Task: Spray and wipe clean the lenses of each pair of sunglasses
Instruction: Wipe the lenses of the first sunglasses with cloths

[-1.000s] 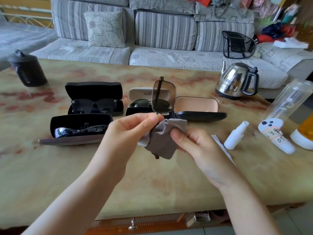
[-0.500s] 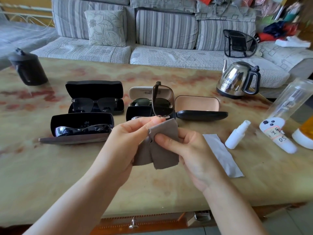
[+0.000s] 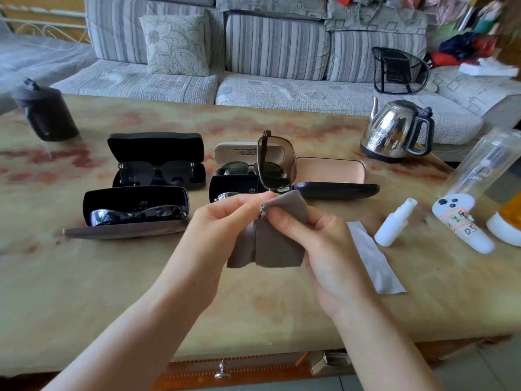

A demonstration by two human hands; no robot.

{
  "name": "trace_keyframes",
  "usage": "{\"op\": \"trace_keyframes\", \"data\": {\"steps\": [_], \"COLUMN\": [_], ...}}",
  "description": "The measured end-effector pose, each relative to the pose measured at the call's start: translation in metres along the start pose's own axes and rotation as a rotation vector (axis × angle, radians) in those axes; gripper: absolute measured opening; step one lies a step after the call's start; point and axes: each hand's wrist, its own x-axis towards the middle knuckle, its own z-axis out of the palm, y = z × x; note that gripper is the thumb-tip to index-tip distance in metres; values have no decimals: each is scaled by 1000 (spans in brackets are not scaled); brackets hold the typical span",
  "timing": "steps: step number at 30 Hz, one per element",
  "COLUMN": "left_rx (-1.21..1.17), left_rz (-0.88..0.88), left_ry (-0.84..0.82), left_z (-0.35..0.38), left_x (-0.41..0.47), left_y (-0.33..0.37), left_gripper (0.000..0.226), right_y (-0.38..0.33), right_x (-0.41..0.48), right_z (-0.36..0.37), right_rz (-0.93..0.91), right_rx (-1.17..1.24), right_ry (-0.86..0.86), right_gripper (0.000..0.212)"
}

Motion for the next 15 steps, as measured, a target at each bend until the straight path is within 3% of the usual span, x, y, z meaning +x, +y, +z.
{"op": "trace_keyframes", "data": {"steps": [7,15], "left_rx": [33,21], "left_rz": [32,118], "left_ry": [-36,10], "left_z": [1,2], "left_x": [0,0], "left_y": [1,2], "left_gripper": [38,32], "right_y": [-2,4], "right_x": [-2,1], "right_z": [2,-3], "right_rz": [-5,-22], "right_rx": [-9,-49], "right_ry": [110,16], "right_gripper": [37,37]}}
